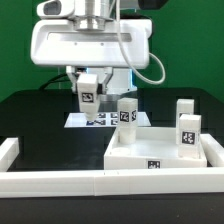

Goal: Assemble square table

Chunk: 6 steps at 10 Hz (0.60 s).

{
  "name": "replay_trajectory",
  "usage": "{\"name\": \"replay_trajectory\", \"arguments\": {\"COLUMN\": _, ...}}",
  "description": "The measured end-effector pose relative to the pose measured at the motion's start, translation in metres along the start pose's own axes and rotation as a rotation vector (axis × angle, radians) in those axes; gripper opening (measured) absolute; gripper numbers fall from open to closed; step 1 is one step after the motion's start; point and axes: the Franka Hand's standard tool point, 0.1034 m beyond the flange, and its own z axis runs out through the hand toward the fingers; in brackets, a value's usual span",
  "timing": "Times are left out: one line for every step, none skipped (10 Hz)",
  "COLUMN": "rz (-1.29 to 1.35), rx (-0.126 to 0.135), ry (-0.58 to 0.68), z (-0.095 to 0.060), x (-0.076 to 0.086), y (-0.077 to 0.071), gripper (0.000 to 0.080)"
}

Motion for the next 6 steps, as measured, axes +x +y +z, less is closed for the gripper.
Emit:
{"name": "replay_trajectory", "arguments": {"rz": -0.011, "rx": 0.005, "ry": 0.01, "z": 0.0, "x": 0.008, "y": -0.007, "gripper": 0.0287}}
{"name": "replay_trajectory", "arguments": {"rz": -0.025, "rx": 0.009, "ry": 0.022, "z": 0.001, "x": 0.017, "y": -0.016, "gripper": 0.0287}}
{"name": "replay_trajectory", "arguments": {"rz": -0.05, "rx": 0.0, "ry": 0.077, "z": 0.0, "x": 0.025, "y": -0.019, "gripper": 0.0287}}
{"name": "replay_trajectory", "arguments": {"rz": -0.05, "rx": -0.003, "ry": 0.075, "z": 0.002, "x": 0.023, "y": -0.018, "gripper": 0.0287}}
{"name": "replay_trajectory", "arguments": {"rz": -0.052, "rx": -0.014, "ry": 0.108, "z": 0.001, "x": 0.024, "y": -0.015, "gripper": 0.0287}}
{"name": "replay_trajectory", "arguments": {"rz": -0.064, "rx": -0.045, "ry": 0.2, "z": -0.002, "x": 0.028, "y": -0.009, "gripper": 0.0287}}
